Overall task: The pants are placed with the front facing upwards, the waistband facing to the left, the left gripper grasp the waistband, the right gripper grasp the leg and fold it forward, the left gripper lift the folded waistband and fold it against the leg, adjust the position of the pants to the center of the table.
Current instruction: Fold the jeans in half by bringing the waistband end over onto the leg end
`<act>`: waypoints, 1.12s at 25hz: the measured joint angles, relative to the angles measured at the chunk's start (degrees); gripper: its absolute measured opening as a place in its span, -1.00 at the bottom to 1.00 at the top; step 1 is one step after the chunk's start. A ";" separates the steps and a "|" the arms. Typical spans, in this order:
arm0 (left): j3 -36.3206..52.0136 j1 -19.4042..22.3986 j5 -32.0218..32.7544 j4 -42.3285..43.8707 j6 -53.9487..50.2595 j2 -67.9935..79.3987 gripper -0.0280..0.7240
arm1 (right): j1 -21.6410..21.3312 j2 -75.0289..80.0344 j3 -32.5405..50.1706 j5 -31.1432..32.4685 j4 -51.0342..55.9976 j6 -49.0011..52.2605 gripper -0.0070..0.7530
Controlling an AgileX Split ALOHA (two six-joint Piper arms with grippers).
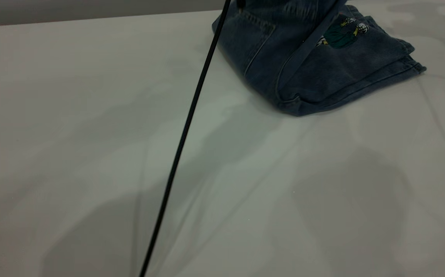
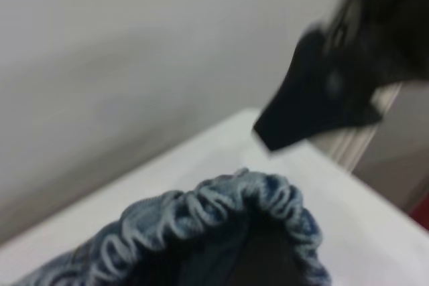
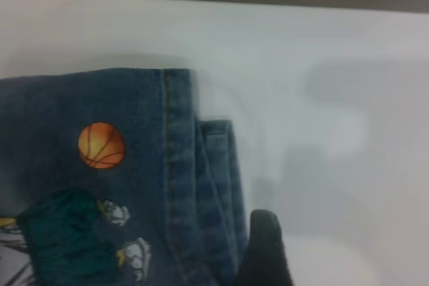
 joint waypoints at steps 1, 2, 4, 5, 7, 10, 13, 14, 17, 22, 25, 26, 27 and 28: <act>-1.16 0.00 0.07 0.00 0.00 0.00 0.49 | 0.00 0.00 0.00 -0.05 -0.02 0.00 0.29; -2.17 0.00 0.07 0.00 0.00 0.00 0.49 | 0.00 0.00 0.00 -0.05 -0.02 0.00 0.29; -4.24 0.00 0.07 0.00 0.00 -0.12 0.49 | 0.00 0.00 0.00 -0.05 -0.02 0.00 0.29; -4.98 0.00 0.13 0.00 0.00 -0.19 0.49 | 0.00 0.00 0.00 -0.05 -0.02 0.00 0.29; -5.19 0.00 0.43 0.00 0.00 -0.36 0.49 | 0.00 0.00 0.00 -0.05 -0.07 0.00 0.29; -5.13 0.00 0.91 0.10 0.00 -0.21 0.49 | 0.00 0.00 0.00 -0.05 -0.13 0.00 0.29; -5.08 0.00 2.14 0.10 0.00 -0.21 0.49 | 0.00 0.00 0.00 -0.05 -0.13 0.00 0.29; -5.08 0.00 2.14 0.10 0.00 -0.21 0.49 | 0.00 0.00 0.00 -0.05 -0.13 0.00 0.29; -5.00 0.00 1.03 0.10 0.00 0.39 0.49 | 0.00 0.00 0.00 -0.05 0.02 0.00 0.29; -4.94 0.00 0.79 0.04 0.00 1.94 0.49 | 0.00 0.00 0.00 -0.05 0.26 0.00 0.29; -4.94 0.00 1.65 0.04 0.05 3.23 0.49 | 0.00 0.00 0.00 -0.05 0.26 0.00 0.29; -4.94 0.00 1.65 0.04 0.05 3.75 0.49 | 0.00 0.00 0.00 -0.05 0.26 0.00 0.29; -4.94 0.00 1.60 0.04 0.05 4.35 0.49 | 0.00 0.00 0.00 -0.05 0.26 0.00 0.29; -4.94 0.00 1.41 0.04 0.05 4.96 0.49 | 0.00 0.00 0.00 -0.05 0.26 0.00 0.29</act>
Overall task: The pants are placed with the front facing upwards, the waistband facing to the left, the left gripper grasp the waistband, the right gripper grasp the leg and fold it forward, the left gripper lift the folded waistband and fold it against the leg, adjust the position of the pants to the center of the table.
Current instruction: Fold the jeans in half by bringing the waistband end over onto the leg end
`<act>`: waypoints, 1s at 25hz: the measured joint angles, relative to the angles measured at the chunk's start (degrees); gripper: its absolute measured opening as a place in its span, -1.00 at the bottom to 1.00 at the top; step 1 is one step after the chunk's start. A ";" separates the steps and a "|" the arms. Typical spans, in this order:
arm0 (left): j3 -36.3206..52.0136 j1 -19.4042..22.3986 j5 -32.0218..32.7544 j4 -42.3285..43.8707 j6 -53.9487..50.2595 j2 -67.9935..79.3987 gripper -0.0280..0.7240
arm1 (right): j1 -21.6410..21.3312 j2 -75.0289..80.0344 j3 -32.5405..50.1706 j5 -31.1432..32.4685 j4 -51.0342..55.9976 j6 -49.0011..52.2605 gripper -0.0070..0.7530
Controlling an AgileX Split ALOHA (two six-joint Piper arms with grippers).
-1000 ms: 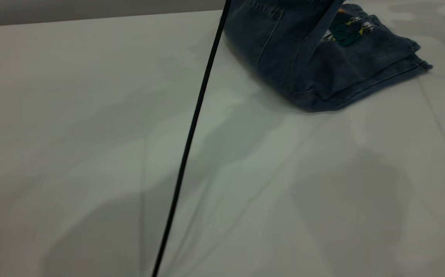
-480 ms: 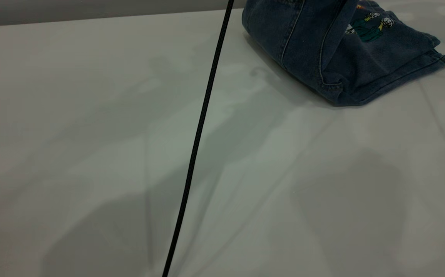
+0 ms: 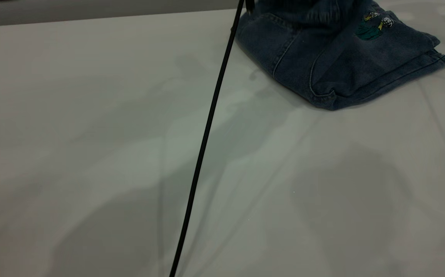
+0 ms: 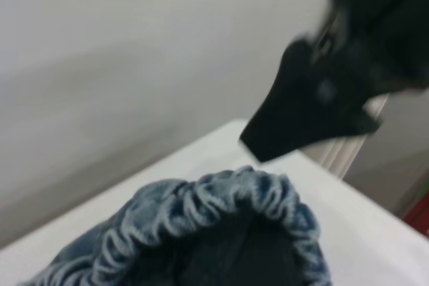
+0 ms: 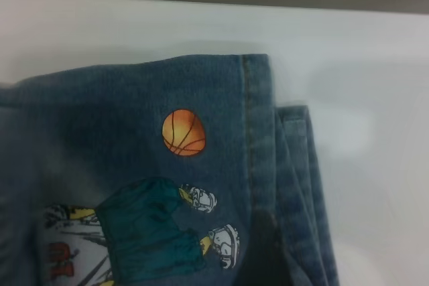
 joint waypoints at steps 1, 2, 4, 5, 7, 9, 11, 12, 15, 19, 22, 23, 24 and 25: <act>0.00 0.00 0.00 0.00 0.00 0.55 0.49 | 0.00 0.00 0.00 0.00 0.00 0.00 0.29; 0.00 0.00 0.00 0.00 0.00 0.97 0.49 | 0.00 0.00 0.00 0.00 0.00 0.00 0.29; 0.00 0.00 0.06 0.00 0.00 1.70 0.49 | 0.00 0.00 0.00 0.00 0.00 0.00 0.29; 0.00 0.00 0.06 0.00 0.00 1.88 0.49 | 0.00 0.00 0.00 0.00 0.00 0.00 0.29; 0.00 0.08 0.06 0.00 0.00 2.25 0.49 | 0.00 0.00 0.00 0.00 -0.10 0.00 0.29; 0.00 0.14 0.06 0.00 -0.10 2.77 0.49 | 0.00 0.00 0.00 0.00 -0.36 0.00 0.29; 0.00 0.14 0.00 0.00 -0.07 3.21 0.49 | 0.00 0.00 0.00 0.00 -1.44 0.00 0.29; 0.00 0.14 -0.08 0.00 -0.07 3.21 0.49 | 0.00 0.00 0.00 0.00 -2.15 0.00 0.29; -0.11 0.14 -0.21 0.00 -0.02 3.21 0.49 | -0.20 0.00 0.00 0.00 -2.21 0.00 0.29; -0.11 0.14 -1.91 0.00 -0.02 3.21 0.49 | -0.55 0.00 0.00 0.05 -2.13 0.00 0.29; -0.11 0.14 -1.90 0.00 -0.02 3.15 0.49 | -0.75 0.00 0.00 0.05 -2.13 0.00 0.29; -0.11 0.14 -1.90 0.00 -0.02 3.03 0.49 | -0.90 0.00 0.00 0.05 -1.95 0.00 0.29; -0.11 0.14 -1.90 0.00 -0.02 2.83 0.49 | -1.04 0.00 0.00 0.05 -1.95 0.00 0.29; -0.11 0.19 -1.98 0.00 -0.02 2.67 0.49 | -1.17 0.00 0.00 0.05 -2.10 0.00 0.29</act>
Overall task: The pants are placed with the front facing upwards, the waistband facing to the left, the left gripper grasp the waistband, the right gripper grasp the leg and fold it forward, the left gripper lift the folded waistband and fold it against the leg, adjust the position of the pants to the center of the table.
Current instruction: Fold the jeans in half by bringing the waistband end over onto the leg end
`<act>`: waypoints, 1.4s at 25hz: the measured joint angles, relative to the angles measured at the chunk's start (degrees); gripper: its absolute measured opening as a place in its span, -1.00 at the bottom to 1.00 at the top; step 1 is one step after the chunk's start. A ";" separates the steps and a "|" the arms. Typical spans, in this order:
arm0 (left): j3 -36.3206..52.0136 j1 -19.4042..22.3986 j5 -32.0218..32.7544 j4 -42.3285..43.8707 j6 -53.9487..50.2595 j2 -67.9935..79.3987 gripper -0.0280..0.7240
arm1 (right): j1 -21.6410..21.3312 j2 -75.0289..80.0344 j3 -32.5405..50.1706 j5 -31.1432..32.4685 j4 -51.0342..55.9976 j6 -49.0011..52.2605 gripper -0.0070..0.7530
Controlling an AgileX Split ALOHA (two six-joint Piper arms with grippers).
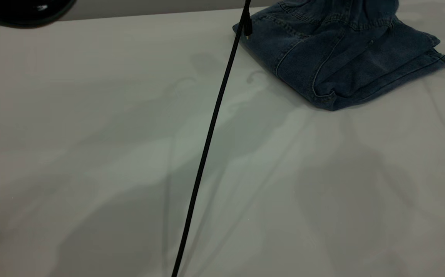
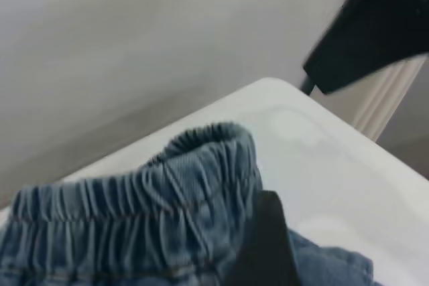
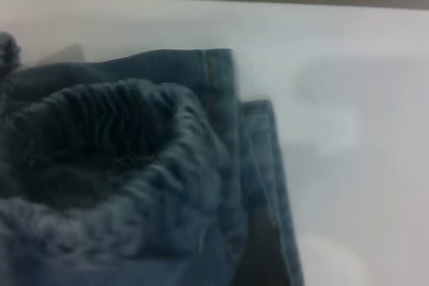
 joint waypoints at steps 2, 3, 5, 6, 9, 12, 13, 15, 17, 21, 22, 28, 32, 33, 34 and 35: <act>0.00 0.00 -0.59 0.00 0.00 -0.18 0.49 | -0.41 0.00 0.00 0.00 0.00 0.00 0.29; 0.00 0.00 -0.72 0.00 0.00 -0.18 0.49 | -0.56 0.00 0.00 0.00 0.44 0.00 0.29; 0.00 0.00 -0.95 0.00 0.00 -0.18 0.49 | -0.95 0.04 0.00 0.00 1.01 0.00 0.29; 0.00 0.00 -1.69 0.00 0.00 -0.18 0.49 | -1.13 0.04 0.00 0.00 1.67 0.00 0.28; 0.00 0.00 -4.52 -0.06 0.00 -0.18 0.49 | -1.81 0.04 -0.48 0.00 3.28 0.00 0.28; 0.00 0.36 -5.24 -0.06 0.00 -0.18 0.49 | -2.65 -0.95 -1.43 0.00 3.54 0.00 0.28; 0.05 0.54 -5.29 -0.11 0.00 -0.18 0.49 | -3.00 -1.52 -1.50 0.00 3.59 0.00 0.28; 0.05 0.62 -5.30 -0.11 0.00 -0.18 0.49 | -3.52 -3.25 -1.55 0.00 3.77 0.00 0.28; 0.05 0.62 -4.87 -0.11 0.00 -0.18 0.49 | -3.86 -5.27 -1.55 0.00 4.06 0.00 0.28; 0.10 0.62 -2.43 -0.06 0.00 -0.18 0.49 | -4.05 -10.94 -1.55 0.00 7.72 0.51 0.28; 0.10 0.62 -2.24 -0.06 0.00 -0.18 0.49 | -4.05 -12.67 -1.55 0.05 9.21 0.56 0.28; 0.10 1.26 2.27 0.19 -4.15 -0.52 0.49 | -3.99 -23.45 -1.55 0.16 17.06 0.56 0.28; 0.51 2.62 10.98 5.41 -12.57 -2.20 0.49 | -3.99 -30.07 -1.55 0.16 20.32 0.40 0.28; 0.51 3.37 12.85 7.92 -15.12 -2.58 0.49 | -3.99 -31.49 -1.55 0.16 21.03 0.28 0.28; 0.51 4.21 15.44 10.41 -18.62 -3.02 0.49 | -3.99 -32.51 -1.55 0.16 21.69 0.28 0.28; 0.51 5.08 18.33 13.89 -22.33 -3.46 0.49 | -3.93 -33.48 -1.55 0.16 22.27 0.28 0.28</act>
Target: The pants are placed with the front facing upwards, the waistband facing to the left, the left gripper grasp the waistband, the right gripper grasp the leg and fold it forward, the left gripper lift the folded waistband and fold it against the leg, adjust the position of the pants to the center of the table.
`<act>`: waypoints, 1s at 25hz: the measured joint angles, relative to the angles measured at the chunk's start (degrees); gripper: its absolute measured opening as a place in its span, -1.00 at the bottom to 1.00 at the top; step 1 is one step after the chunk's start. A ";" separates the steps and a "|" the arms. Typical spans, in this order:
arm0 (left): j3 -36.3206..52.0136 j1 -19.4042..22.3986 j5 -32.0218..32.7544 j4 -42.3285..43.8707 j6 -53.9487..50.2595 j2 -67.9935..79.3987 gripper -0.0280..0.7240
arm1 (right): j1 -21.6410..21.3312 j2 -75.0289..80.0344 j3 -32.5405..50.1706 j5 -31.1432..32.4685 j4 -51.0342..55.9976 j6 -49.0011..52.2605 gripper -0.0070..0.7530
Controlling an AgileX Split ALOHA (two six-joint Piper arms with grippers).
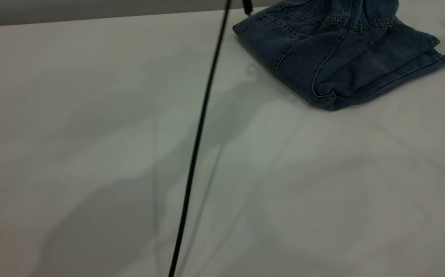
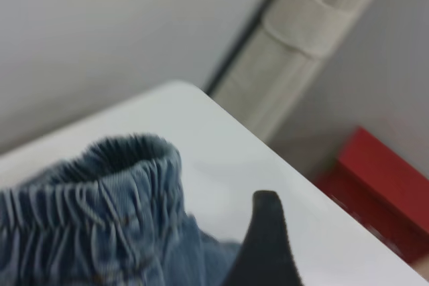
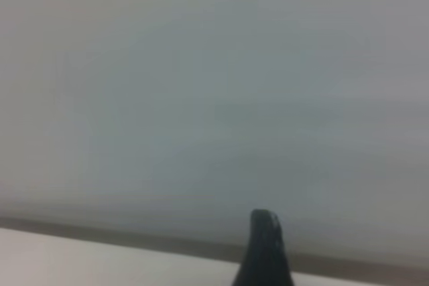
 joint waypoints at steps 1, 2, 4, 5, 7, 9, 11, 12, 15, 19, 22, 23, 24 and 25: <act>0.00 0.71 2.94 3.91 -3.23 -0.48 0.49 | 0.06 -0.64 0.00 -0.05 0.76 0.00 0.28; 0.00 1.47 5.50 7.59 -7.16 -0.95 0.49 | 0.06 -0.97 0.06 -0.05 1.23 0.00 0.28; 0.00 2.85 11.29 17.65 -15.15 -1.74 0.49 | 0.82 -0.96 0.10 -0.05 1.88 0.07 0.28; -0.06 3.17 13.01 22.66 -18.33 -2.03 0.49 | 1.22 -0.96 0.46 -0.11 1.88 0.07 0.28; -0.98 3.55 15.55 31.43 -25.03 -2.06 0.49 | 1.71 -0.85 0.64 -0.03 2.25 0.07 0.28; -2.13 3.52 16.48 40.09 -29.82 -2.06 0.49 | 2.29 -0.85 0.64 -0.08 1.93 0.07 0.28; -3.10 3.06 15.64 46.80 -33.70 -2.00 0.49 | 2.36 -0.85 0.64 -0.08 2.57 0.24 0.28; -3.52 2.96 14.34 50.00 -35.02 -1.88 0.49 | 2.36 -0.85 0.64 -0.08 2.69 0.25 0.28; -4.48 2.77 11.64 56.49 -37.99 -0.84 0.49 | 2.31 -0.85 0.64 -0.12 5.38 0.32 0.28; -4.57 2.03 10.37 59.08 -38.28 1.02 0.49 | 2.31 -0.85 0.64 -0.12 9.69 0.32 0.28; -4.57 1.44 8.78 58.26 -38.23 2.70 0.49 | 2.31 -0.85 0.64 -0.17 13.04 0.26 0.28; -4.57 1.05 7.86 58.60 -38.23 3.33 0.49 | 2.31 -0.85 0.64 -0.15 13.53 0.26 0.28; -4.57 0.87 6.70 58.66 -38.23 3.85 0.49 | 2.31 -0.85 0.64 -0.15 13.54 0.26 0.28; -4.57 0.61 5.59 58.66 -38.23 4.49 0.49 | 2.31 -0.85 0.64 -0.15 13.69 0.26 0.28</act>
